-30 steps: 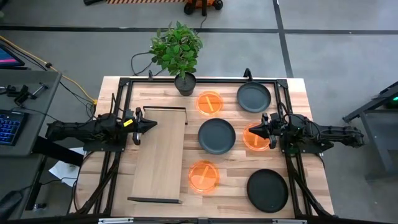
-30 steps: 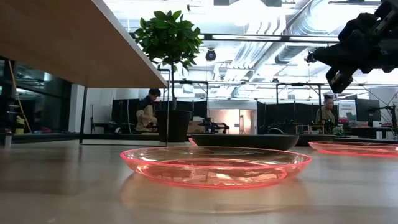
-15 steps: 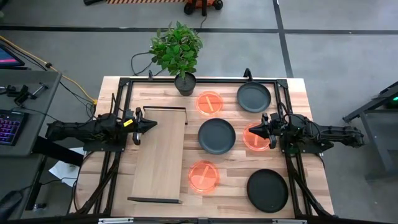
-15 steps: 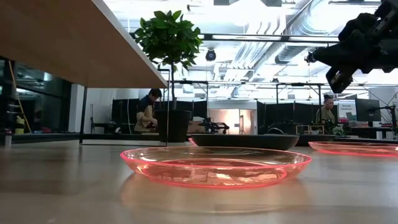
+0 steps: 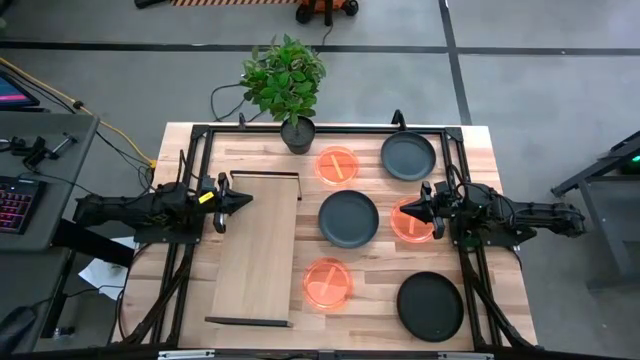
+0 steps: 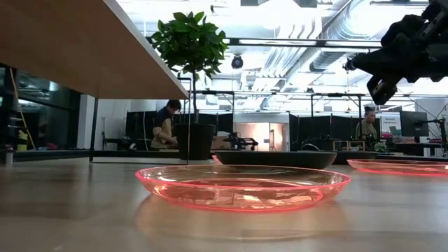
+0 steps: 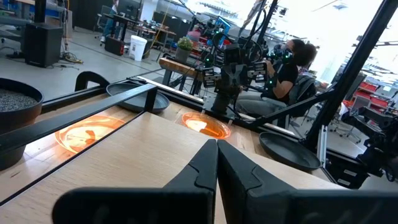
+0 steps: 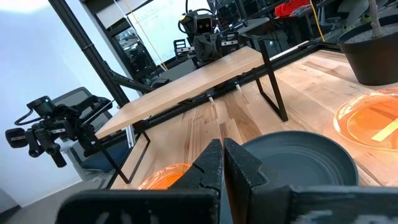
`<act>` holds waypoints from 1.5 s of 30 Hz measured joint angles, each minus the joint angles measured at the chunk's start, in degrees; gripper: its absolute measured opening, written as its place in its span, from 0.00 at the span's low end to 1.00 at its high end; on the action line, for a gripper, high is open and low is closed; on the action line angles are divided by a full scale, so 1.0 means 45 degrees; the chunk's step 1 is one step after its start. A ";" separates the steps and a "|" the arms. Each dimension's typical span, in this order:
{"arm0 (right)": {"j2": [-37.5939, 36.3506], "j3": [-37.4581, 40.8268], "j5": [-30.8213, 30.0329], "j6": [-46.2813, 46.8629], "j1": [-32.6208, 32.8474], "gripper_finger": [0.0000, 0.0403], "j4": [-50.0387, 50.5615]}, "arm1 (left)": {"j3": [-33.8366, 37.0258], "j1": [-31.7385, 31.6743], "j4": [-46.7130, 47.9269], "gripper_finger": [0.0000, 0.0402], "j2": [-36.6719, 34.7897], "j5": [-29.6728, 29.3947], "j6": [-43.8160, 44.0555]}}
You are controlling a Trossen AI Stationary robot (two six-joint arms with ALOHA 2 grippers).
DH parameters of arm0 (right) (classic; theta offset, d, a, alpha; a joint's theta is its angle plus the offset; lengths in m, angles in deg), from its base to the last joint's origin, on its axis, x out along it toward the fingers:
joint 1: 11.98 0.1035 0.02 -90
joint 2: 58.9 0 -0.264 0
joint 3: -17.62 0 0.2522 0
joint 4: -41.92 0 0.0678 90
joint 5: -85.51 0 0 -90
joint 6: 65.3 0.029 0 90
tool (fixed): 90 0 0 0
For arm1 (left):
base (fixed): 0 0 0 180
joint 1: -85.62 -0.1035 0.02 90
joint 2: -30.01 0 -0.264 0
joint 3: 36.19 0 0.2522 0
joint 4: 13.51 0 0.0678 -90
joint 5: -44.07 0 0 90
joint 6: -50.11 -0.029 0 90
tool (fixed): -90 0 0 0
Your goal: Place and stack plates onto a shelf
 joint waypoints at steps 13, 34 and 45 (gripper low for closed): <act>0.0000 0.0000 -0.0013 -0.0060 -0.0006 0.00 -0.0004 | 0.0000 0.0003 0.0000 0.00 0.0000 0.0000 -0.0003; 0.3762 -0.2677 -0.7871 0.3882 -0.0016 0.00 -0.8354 | 0.0000 0.0002 0.0004 0.00 0.0000 0.0001 -0.0003; 1.0723 -0.9983 -0.7364 0.7455 -0.1432 0.23 0.9165 | 0.0000 0.0001 0.0000 0.00 0.0000 0.0004 -0.0001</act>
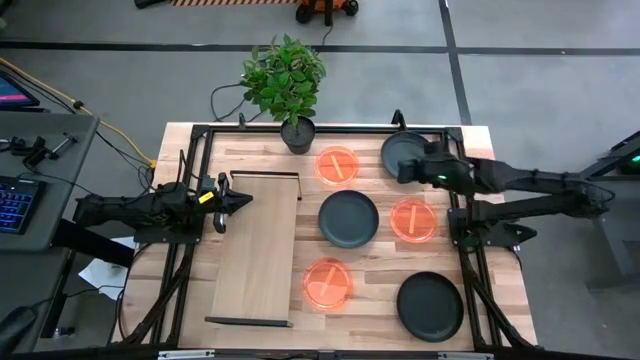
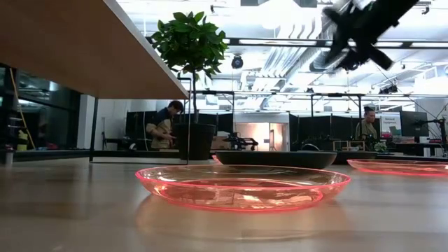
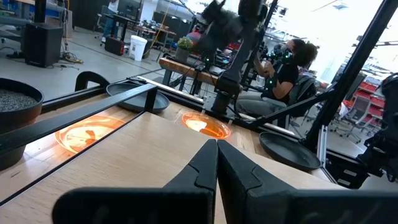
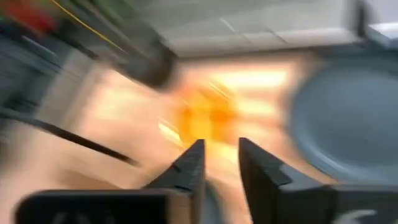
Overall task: Place and stack plates onto a shelf
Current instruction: Put the top black plate on the shelf
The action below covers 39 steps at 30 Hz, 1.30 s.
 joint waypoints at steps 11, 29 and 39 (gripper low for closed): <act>0.5153 0.0186 0.3036 -0.4539 -0.2754 0.47 -0.0089 | 0.0000 0.0000 0.0000 0.00 0.0002 -0.0004 -0.0002; 0.8904 0.0152 0.2262 -0.6144 -0.4009 0.47 -0.2005 | 0.0000 -0.0003 0.0000 0.00 0.0001 -0.0003 -0.0002; 0.9295 0.0156 0.1325 -0.6427 -0.4002 0.08 -0.1579 | 0.0000 0.0000 0.0000 0.00 0.0000 0.0000 -0.0002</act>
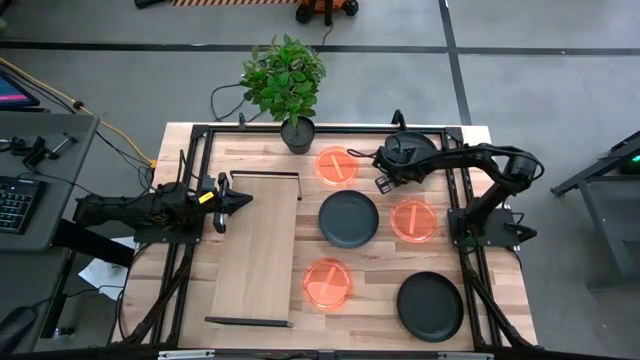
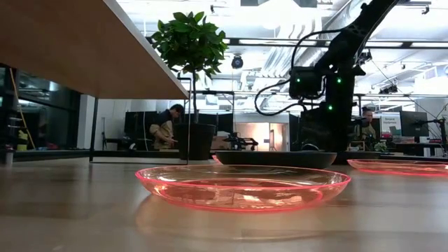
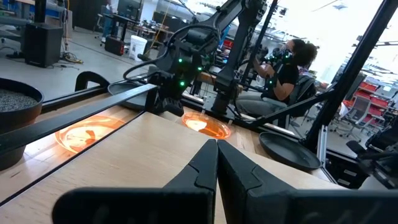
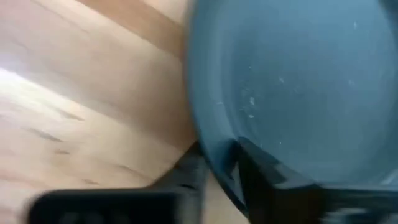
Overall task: Place and stack plates onto a shelf
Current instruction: Put the top black plate on the shelf
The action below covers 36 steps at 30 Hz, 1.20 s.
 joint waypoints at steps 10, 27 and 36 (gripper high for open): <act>-0.2353 -0.1067 -0.0050 -0.0112 0.0994 0.00 0.2403 | 0.0000 -0.0002 0.0005 0.00 0.0004 -0.0005 0.0004; -0.3373 -0.7677 0.2969 -0.6484 0.5693 0.00 0.0171 | 0.0000 -0.0002 0.0001 0.00 0.0000 -0.0004 0.0004; -0.0647 -1.0385 0.5448 -0.9637 0.7166 0.00 0.0312 | 0.0000 0.0001 0.0004 0.00 0.0000 0.0000 0.0000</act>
